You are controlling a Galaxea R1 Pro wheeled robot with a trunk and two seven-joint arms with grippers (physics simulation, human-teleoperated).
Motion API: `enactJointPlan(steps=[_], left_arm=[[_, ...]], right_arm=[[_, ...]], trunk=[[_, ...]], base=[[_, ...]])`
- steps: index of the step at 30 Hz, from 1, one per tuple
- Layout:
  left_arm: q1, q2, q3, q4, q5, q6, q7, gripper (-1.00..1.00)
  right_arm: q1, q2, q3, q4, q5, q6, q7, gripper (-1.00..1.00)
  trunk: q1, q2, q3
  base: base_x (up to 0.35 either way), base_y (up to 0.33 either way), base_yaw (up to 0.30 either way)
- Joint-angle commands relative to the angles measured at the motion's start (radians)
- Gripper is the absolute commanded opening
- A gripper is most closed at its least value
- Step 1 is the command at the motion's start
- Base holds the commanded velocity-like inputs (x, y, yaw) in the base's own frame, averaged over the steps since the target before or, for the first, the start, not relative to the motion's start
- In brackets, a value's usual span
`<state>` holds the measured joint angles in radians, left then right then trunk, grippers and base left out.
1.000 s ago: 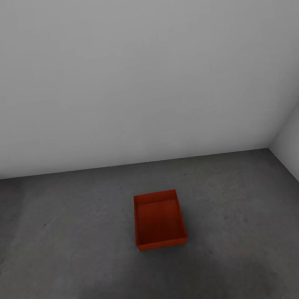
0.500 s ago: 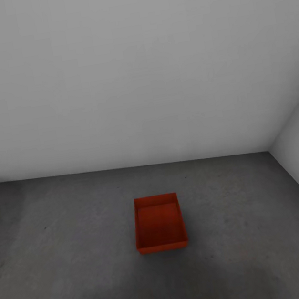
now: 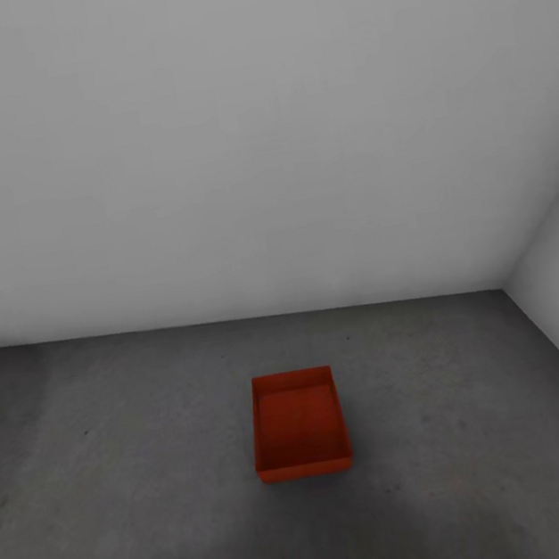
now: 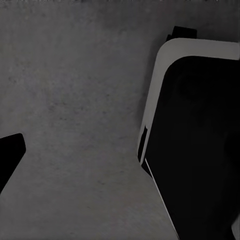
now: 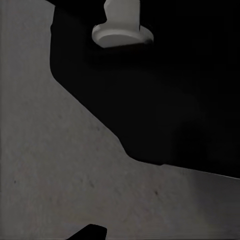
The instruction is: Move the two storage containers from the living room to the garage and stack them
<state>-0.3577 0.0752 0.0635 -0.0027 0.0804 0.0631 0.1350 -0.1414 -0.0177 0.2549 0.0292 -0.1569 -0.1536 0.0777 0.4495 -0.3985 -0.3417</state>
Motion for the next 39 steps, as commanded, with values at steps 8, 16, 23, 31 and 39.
enactJointPlan(steps=[8, 16, 23, 31, 39], left_arm=[[-0.001, 0.0, 0.006, 0.0, 0.007, 0.003, 0.002, 1.0], [-0.001, 0.0, 0.006, 0.0, 0.007, 0.003, 0.002, 1.0], [-0.001, 0.0, 0.005, 0.0, 0.007, 0.003, 0.002, 1.0], [-0.001, 0.0, 0.006, 0.0, 0.007, 0.003, 0.001, 1.0], [-0.001, 0.0, 0.006, 0.0, 0.007, 0.003, 0.002, 1.0]], right_arm=[[-0.001, 0.001, 0.007, 0.003, -0.012, -0.007, -0.012, 1.0], [-0.001, 0.001, 0.007, 0.003, -0.011, -0.01, -0.028, 1.0], [-0.001, 0.001, 0.007, 0.003, -0.011, -0.009, -0.031, 1.0], [-0.001, 0.001, 0.007, 0.004, -0.01, -0.009, -0.048, 1.0], [-0.001, -0.002, 0.006, 0.003, -0.012, -0.009, -0.052, 1.0]], trunk=[[0.001, -0.002, 0.012], [0.001, -0.002, 0.025], [0.001, -0.002, 0.036], [0.001, -0.002, 0.05], [0.001, -0.002, 0.063]], base=[[0.0, 0.0, 0.0], [0.0, 0.0, 0.0], [0.0, 0.0, 0.0], [0.0, 0.0, 0.0], [0.0, 0.0, 0.0]])
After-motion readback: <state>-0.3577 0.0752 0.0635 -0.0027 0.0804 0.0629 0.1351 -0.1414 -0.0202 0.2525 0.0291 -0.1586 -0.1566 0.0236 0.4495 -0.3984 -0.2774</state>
